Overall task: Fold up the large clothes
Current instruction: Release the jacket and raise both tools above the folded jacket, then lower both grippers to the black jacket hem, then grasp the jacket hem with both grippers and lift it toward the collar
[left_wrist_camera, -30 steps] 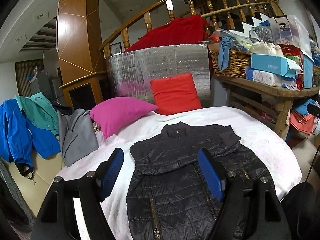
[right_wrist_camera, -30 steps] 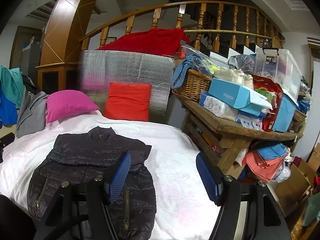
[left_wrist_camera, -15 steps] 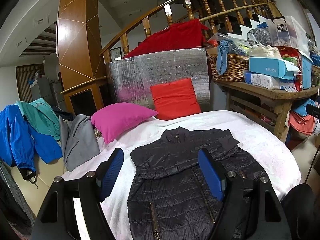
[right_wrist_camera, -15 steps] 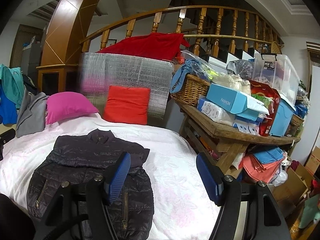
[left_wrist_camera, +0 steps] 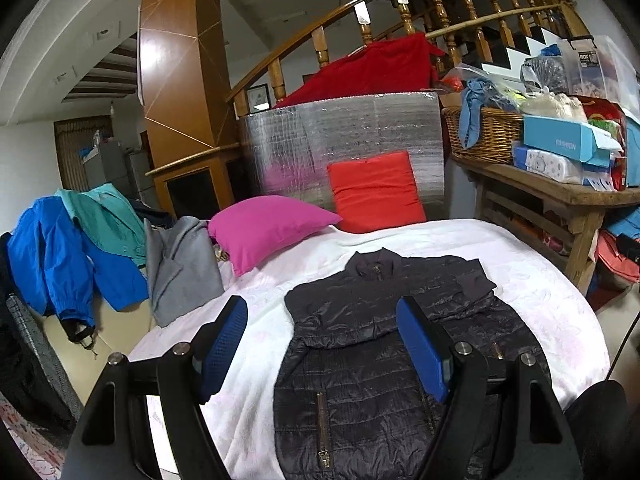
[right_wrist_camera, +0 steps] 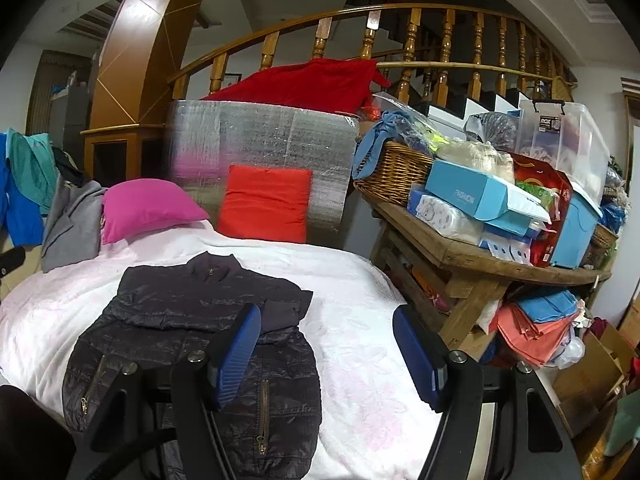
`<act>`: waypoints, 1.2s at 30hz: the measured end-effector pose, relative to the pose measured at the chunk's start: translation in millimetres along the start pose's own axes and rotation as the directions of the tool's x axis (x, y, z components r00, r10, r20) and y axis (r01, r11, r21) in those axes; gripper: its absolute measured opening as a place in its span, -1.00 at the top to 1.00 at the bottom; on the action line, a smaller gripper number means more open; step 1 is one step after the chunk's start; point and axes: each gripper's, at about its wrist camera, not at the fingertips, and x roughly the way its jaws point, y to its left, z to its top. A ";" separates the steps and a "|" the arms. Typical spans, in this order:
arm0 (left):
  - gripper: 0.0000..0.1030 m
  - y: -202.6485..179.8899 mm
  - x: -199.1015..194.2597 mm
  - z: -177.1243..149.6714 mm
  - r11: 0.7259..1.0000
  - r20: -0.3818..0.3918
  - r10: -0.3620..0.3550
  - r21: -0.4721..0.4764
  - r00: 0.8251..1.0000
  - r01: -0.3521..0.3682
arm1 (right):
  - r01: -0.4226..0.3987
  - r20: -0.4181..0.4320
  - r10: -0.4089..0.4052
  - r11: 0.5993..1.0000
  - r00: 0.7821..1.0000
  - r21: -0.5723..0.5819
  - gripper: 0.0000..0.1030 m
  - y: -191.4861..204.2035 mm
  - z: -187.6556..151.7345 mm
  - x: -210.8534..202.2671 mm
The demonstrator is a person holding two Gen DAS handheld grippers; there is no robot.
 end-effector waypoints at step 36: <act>-0.63 89.7 178.6 -183.6 0.918 -0.668 -0.188 -0.380 0.720 -0.113 | -0.161 -0.543 0.500 0.818 0.674 0.552 -0.54 -29.3 -215.4 192.3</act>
